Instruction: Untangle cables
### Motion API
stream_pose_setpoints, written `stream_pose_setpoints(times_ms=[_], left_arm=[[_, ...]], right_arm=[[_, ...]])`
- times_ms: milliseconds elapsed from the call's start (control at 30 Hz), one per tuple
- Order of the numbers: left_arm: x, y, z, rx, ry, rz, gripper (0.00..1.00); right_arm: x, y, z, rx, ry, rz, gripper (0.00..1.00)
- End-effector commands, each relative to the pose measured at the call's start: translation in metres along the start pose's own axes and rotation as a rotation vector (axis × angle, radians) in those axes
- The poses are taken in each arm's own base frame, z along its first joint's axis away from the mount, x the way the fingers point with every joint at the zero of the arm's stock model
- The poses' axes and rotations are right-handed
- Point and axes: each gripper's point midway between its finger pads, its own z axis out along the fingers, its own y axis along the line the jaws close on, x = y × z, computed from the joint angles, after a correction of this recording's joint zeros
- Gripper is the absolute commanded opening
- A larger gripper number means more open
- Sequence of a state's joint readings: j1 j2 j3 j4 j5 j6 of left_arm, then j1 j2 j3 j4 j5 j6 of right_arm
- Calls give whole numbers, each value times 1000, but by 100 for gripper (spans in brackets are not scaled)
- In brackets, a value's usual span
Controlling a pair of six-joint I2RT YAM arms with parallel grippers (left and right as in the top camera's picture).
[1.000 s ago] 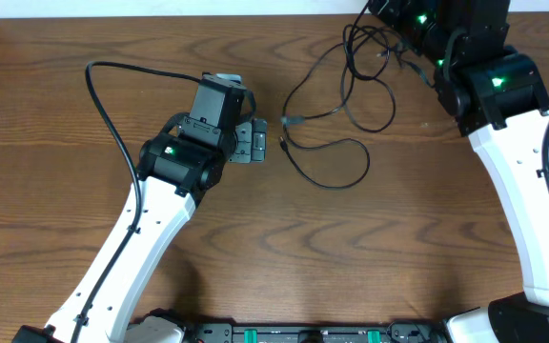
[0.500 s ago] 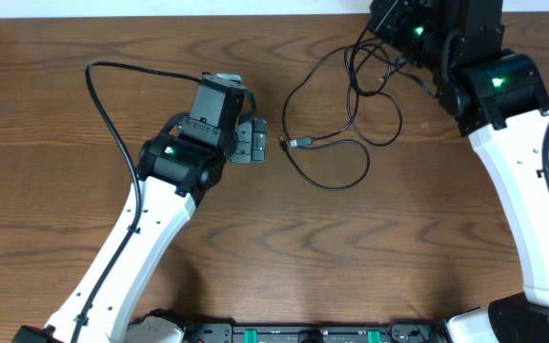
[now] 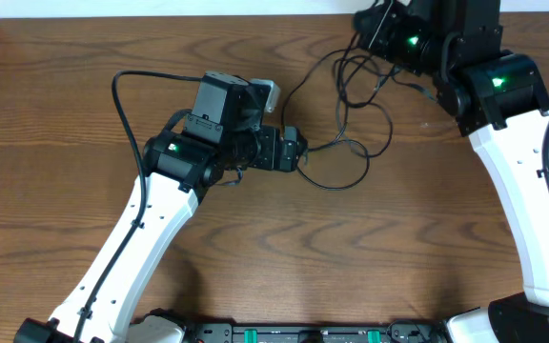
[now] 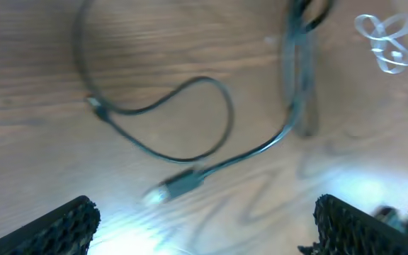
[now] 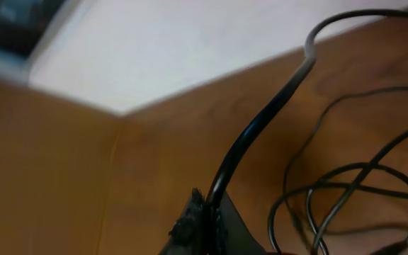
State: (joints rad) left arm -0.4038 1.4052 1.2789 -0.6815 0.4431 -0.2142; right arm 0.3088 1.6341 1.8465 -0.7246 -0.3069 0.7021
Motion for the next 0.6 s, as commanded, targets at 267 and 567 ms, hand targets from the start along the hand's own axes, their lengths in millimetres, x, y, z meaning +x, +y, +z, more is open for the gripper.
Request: stream_pose_setpoints(times_ms=[267, 567], left_arm=[[-12, -22, -5, 174, -25, 9, 98], [-35, -22, -34, 394, -70, -97, 98]], right_arm=[[46, 18, -23, -132, 219, -137, 1], [62, 48, -41, -323, 291, -252, 1]])
